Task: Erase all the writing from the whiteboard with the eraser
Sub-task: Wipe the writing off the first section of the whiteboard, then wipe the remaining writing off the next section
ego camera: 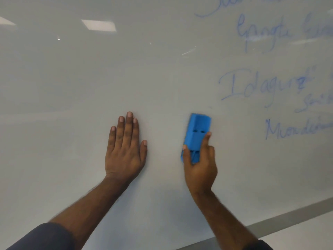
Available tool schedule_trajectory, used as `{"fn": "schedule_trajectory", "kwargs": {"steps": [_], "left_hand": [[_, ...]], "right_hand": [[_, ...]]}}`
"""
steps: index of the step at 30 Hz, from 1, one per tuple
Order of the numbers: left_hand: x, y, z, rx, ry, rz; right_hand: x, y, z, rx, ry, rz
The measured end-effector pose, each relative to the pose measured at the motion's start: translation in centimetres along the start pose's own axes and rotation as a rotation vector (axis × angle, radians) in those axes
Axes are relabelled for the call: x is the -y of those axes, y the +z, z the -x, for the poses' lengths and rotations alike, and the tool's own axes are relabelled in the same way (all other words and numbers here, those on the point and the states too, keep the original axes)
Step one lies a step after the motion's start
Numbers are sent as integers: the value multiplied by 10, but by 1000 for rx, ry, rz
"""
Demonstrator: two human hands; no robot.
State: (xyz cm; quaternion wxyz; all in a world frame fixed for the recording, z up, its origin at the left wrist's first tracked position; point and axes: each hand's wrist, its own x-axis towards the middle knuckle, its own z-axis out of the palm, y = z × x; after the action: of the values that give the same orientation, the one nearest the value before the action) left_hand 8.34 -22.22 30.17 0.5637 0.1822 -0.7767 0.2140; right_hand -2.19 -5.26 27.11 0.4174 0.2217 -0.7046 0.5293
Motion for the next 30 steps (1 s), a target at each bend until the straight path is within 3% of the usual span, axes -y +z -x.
{"fn": "schedule_trajectory", "kwargs": {"steps": [3,5,14,20,26,30], "left_hand": [[1,0,0,4,9,5],[2,0,0,-11,15,1],[2,-2,1,1,19,-5],[1,-4,2,25,10,10],[-16,-12,-2,15,3,81],[-43,-18,-29,-5,39,126]], "right_hand": [[-16,-9,8,164,-324,97],[-30,-15,-2,176,-392,144],[-77,-40,-48,-55,244,-22],[-88,-50,-57,3,287,-51],[-75,-54,-82,13,80,-35],[-53,-50,-92,185,-282,79]]}}
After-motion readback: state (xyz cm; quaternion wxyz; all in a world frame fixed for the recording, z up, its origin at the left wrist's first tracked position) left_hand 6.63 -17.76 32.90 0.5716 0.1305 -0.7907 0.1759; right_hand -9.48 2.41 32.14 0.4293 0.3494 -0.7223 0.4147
